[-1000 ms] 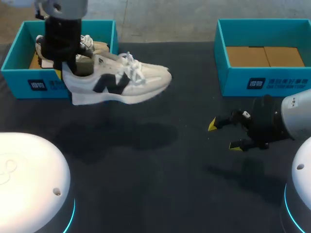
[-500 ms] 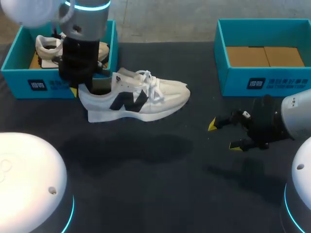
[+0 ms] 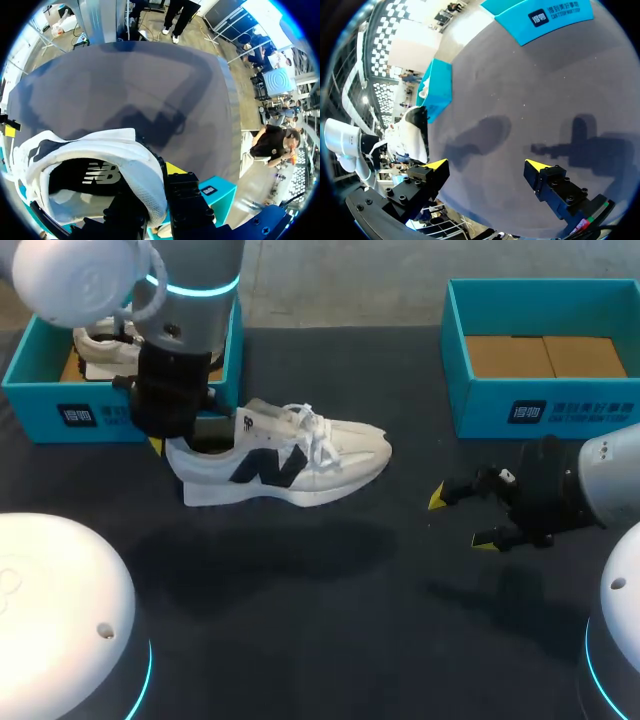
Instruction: Take the shoe out of the shoebox, open the shoe tongue, remove and reinsert the insole, then place the shoe into the shoebox
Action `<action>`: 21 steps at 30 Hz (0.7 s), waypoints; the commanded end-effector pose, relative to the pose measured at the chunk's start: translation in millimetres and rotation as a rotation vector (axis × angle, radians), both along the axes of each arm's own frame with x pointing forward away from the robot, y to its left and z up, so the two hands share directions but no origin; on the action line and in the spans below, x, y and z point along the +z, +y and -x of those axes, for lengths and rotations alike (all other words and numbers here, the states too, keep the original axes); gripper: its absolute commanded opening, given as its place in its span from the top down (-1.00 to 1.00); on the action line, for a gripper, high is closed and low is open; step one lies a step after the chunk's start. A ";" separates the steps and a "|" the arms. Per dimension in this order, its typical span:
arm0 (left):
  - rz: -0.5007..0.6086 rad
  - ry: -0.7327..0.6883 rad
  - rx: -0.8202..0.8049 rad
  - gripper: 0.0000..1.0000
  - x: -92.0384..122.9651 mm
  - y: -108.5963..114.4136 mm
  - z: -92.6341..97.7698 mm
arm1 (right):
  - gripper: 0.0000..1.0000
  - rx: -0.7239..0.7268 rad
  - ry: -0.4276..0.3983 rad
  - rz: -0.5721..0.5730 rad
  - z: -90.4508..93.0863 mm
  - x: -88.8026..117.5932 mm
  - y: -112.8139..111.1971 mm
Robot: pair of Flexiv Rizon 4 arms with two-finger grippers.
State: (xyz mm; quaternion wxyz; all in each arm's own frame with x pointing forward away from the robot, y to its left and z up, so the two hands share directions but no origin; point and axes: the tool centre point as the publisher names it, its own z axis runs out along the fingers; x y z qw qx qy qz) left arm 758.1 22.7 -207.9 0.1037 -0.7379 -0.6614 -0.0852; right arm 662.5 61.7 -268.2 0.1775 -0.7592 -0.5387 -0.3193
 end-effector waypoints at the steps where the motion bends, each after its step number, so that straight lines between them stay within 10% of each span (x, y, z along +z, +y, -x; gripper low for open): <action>1: 0.005 0.002 -0.001 1.00 -15.8 1.3 -0.4 | -1.00 -0.004 0.001 0.005 1.4 0.8 1.3; 21: 0.024 -0.058 -0.100 1.00 -102.2 -29.8 4.5 | -1.00 -0.004 0.001 0.005 1.4 0.8 1.3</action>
